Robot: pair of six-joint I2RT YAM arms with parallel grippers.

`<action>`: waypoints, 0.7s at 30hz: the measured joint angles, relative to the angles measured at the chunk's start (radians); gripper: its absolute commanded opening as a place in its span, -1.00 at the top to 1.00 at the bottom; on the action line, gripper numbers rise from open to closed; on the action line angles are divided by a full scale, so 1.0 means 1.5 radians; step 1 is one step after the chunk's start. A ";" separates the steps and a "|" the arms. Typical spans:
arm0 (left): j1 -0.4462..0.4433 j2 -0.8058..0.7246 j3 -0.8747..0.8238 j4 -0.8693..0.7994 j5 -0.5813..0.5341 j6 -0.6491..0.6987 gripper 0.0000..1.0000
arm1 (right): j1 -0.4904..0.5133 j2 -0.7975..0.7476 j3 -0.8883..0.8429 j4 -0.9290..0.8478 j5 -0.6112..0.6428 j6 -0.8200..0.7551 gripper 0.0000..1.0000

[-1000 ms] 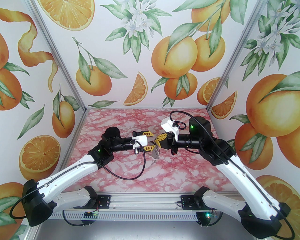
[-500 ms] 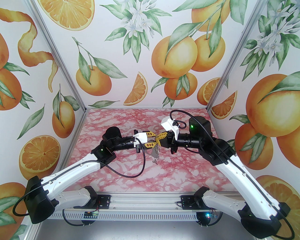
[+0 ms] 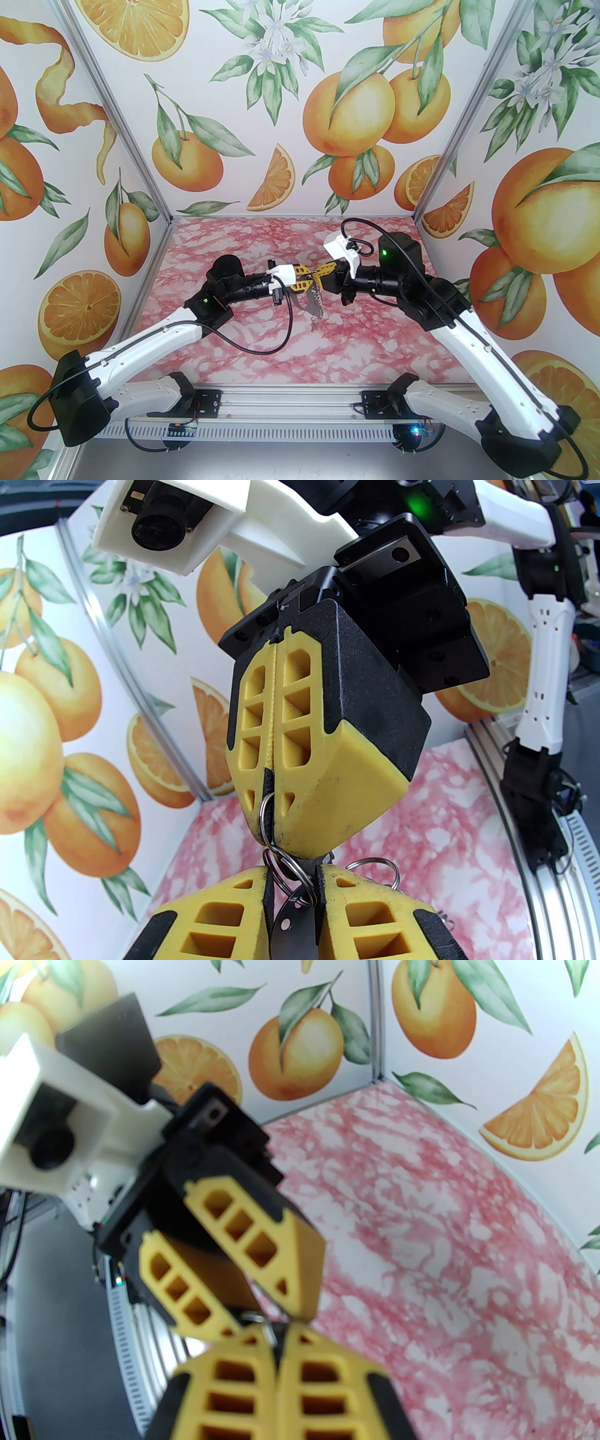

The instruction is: Remove the keys from the keyring

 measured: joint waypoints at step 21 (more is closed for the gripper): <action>-0.002 0.002 -0.018 0.054 -0.007 -0.015 0.84 | -0.013 -0.031 -0.044 0.049 0.008 0.001 1.00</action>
